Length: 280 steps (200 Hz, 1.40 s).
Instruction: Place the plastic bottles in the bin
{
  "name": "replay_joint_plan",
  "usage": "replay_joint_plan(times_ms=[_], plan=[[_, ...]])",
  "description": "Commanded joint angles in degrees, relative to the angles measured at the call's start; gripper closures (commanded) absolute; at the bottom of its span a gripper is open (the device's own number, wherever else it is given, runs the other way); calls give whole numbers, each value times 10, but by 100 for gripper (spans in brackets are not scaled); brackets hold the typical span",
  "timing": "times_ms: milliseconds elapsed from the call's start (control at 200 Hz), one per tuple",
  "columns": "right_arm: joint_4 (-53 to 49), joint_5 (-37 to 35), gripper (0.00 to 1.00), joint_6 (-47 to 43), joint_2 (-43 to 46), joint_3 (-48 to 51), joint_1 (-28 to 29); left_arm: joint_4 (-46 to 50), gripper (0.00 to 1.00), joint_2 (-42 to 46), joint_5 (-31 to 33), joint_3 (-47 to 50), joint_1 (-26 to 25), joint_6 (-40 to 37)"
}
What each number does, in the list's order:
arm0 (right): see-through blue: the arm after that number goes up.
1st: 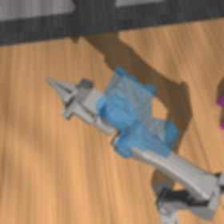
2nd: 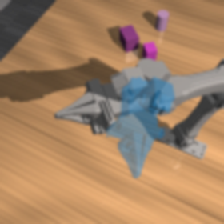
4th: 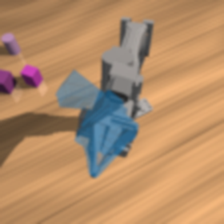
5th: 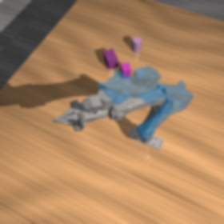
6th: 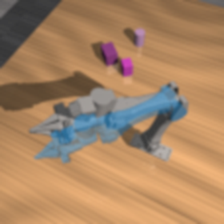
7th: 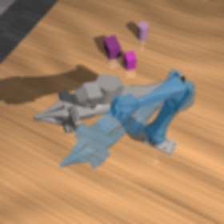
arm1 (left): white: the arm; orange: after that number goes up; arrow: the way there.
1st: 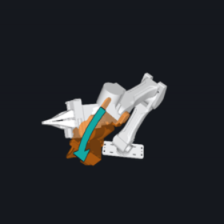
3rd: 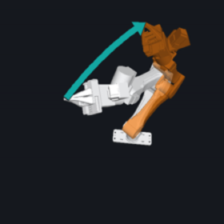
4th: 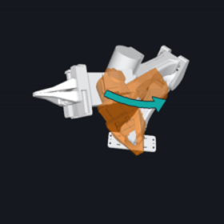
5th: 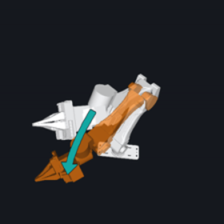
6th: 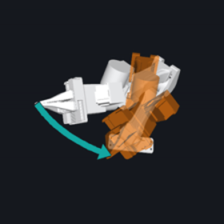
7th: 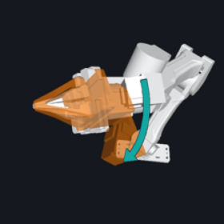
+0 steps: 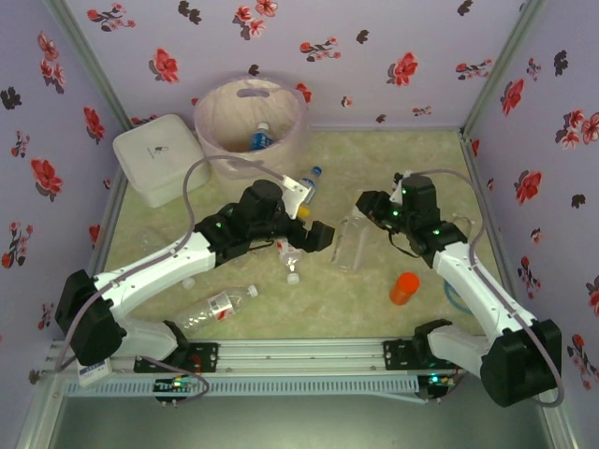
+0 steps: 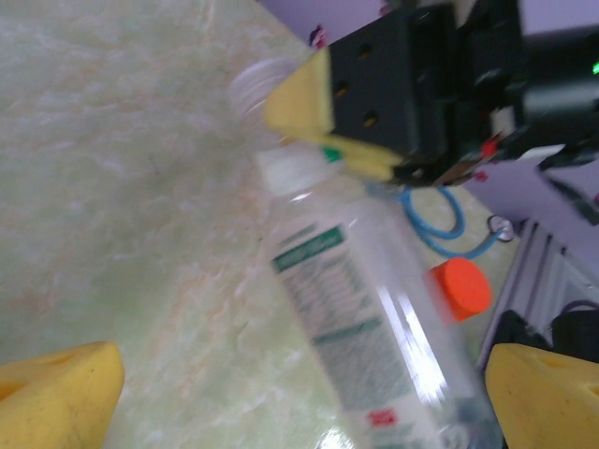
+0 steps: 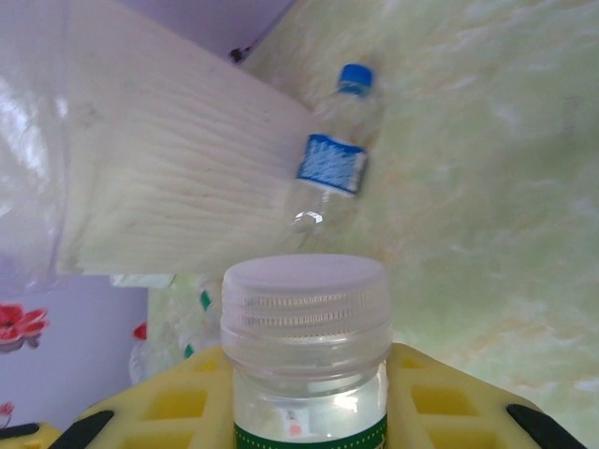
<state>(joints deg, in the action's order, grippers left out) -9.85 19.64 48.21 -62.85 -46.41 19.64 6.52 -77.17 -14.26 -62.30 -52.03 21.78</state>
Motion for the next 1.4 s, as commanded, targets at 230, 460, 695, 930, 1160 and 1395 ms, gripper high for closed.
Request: replay_joint_plan(times_ms=[230,460,695,930,1160,1395], plan=[[215,68,100,60,-3,36,28,-84,0,-62,-53,3,-15,46],[250,69,100,68,24,51,28,-96,13,-71,-59,6,-15,47],[232,71,94,62,11,42,28,-83,43,-61,-52,-3,-11,37],[112,-6,4,12,65,37,18,-19,49,-24,-37,-52,22,-21],[-62,-74,0,-68,140,4,5,213,62,-15,26,-268,98,-165],[-81,-86,1,-58,184,49,2,299,74,-129,60,-482,232,-255]])
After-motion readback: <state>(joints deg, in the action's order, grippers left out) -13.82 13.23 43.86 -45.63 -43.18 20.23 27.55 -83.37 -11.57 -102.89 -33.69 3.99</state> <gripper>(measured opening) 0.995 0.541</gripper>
